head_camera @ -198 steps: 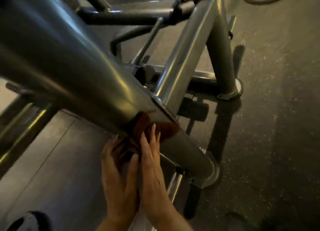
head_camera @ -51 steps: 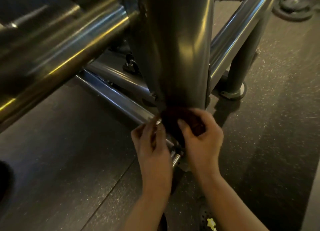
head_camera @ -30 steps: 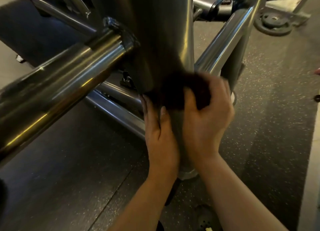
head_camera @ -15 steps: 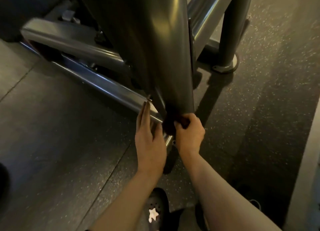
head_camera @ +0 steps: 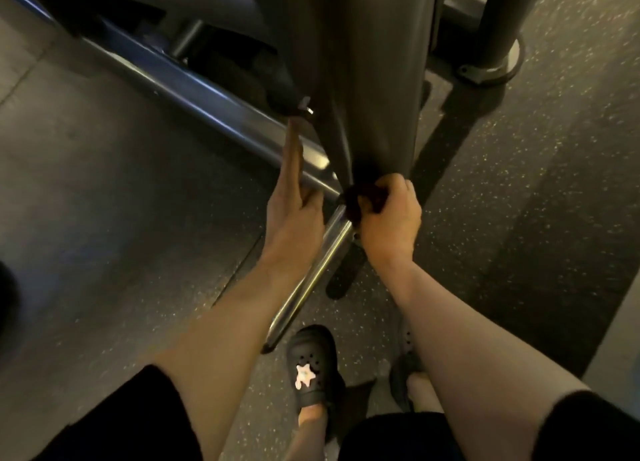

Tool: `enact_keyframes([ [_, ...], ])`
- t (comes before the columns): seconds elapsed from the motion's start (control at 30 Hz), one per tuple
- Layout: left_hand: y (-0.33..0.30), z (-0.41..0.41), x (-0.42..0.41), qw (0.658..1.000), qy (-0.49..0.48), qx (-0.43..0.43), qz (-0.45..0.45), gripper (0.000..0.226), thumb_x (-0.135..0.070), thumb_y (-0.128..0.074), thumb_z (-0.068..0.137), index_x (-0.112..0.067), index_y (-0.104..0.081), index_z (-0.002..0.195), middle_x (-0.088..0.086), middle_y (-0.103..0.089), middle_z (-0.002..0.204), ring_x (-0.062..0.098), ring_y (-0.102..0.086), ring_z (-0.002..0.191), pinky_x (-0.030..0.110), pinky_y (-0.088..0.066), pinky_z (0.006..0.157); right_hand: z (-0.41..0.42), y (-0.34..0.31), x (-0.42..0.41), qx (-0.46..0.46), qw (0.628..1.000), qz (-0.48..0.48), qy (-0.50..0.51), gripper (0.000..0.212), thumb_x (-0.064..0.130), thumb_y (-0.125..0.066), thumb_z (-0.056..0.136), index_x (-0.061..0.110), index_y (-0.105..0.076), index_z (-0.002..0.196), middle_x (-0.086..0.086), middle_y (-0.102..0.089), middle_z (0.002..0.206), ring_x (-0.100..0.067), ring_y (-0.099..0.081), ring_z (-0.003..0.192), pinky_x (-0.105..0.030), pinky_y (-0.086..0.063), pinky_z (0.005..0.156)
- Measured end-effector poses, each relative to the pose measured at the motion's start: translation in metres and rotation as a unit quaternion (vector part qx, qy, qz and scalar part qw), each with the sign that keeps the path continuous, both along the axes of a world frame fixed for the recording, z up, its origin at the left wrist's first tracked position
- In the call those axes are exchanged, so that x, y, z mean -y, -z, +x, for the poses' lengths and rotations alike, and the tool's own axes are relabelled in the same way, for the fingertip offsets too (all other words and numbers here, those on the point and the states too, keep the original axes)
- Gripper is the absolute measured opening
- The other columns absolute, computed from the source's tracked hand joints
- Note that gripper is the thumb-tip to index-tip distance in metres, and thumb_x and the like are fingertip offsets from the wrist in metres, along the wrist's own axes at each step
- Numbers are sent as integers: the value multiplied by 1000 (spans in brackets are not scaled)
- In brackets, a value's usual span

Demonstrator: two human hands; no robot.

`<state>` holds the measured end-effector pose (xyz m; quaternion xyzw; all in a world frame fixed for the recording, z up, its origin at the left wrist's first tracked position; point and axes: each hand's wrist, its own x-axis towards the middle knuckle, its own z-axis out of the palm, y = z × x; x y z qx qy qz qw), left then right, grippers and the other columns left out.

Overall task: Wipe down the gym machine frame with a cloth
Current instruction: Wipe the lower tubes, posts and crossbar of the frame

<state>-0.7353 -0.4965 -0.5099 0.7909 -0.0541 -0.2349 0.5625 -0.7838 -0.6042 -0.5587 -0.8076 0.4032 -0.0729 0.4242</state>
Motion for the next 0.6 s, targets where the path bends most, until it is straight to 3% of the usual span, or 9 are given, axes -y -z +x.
enact_keyframes([
  [0.07,24,-12,-19,998,-26,-24,54,76,8,-42,94,-36,-19,151,-10,-26,157,1,-29,140,20,-30,113,-10,20,-6,-18,1000,-15,-16,24,13,-64,90,16,-57,114,3,-57,111,-12,-55,105,-30,-49,92],
  [0.17,64,-32,-51,976,17,-62,209,62,3,-47,94,-24,-37,148,-4,-39,152,13,-39,138,30,-33,114,-16,43,-15,-40,996,-62,-48,22,19,-61,93,20,-57,114,1,-59,111,-8,-50,101,-22,-40,84],
  [0.23,80,-45,-66,954,63,-98,277,54,-6,-50,97,-23,-40,147,-2,-44,148,13,-45,131,16,-36,101,-11,54,-18,-41,992,-101,-60,24,20,-60,94,19,-58,117,0,-61,113,-15,-52,111,-24,-40,86],
  [0.3,91,-54,-75,943,85,-116,300,51,-11,-52,98,-24,-41,146,-3,-46,146,7,-47,121,4,-30,81,-2,64,-19,-42,986,-138,-86,29,19,-58,95,19,-58,124,0,-62,119,-21,-51,117,-25,-38,90],
  [0.37,100,-57,-81,939,86,-119,310,50,-10,-51,98,-25,-42,145,-2,-48,144,11,-48,123,6,-27,81,2,76,-24,-57,979,-162,-113,34,18,-59,94,20,-59,127,-1,-58,126,-22,-49,119,-21,-32,90],
  [0.43,105,-58,-84,937,81,-117,318,51,-6,-49,98,-25,-44,145,1,-52,141,17,-52,122,11,-29,86,-6,84,-35,-76,973,-171,-133,37,15,-62,91,20,-60,127,-2,-54,131,-23,-47,121,-23,-35,97],
  [0.5,108,-59,-83,939,81,-112,314,52,-3,-47,96,-24,-45,143,2,-56,135,14,-56,108,-1,-30,79,-25,87,-53,-84,974,-147,-149,39,15,-64,89,18,-60,128,-3,-52,134,-24,-46,124,-25,-34,102],
  [0.53,108,-60,-83,941,80,-112,308,51,-2,-47,96,-23,-47,142,1,-59,128,9,-55,96,-7,-30,68,-37,88,-63,-88,975,-119,-165,39,15,-64,89,17,-59,128,-3,-51,134,-26,-45,125,-25,-32,103],
  [0.6,108,-61,-83,946,75,-114,294,46,-4,-48,96,-22,-52,138,-2,-61,113,2,-49,79,-7,-31,56,-62,89,-78,-83,970,-69,-219,38,15,-64,89,16,-60,126,-5,-50,132,-28,-46,123,-24,-31,100],
])
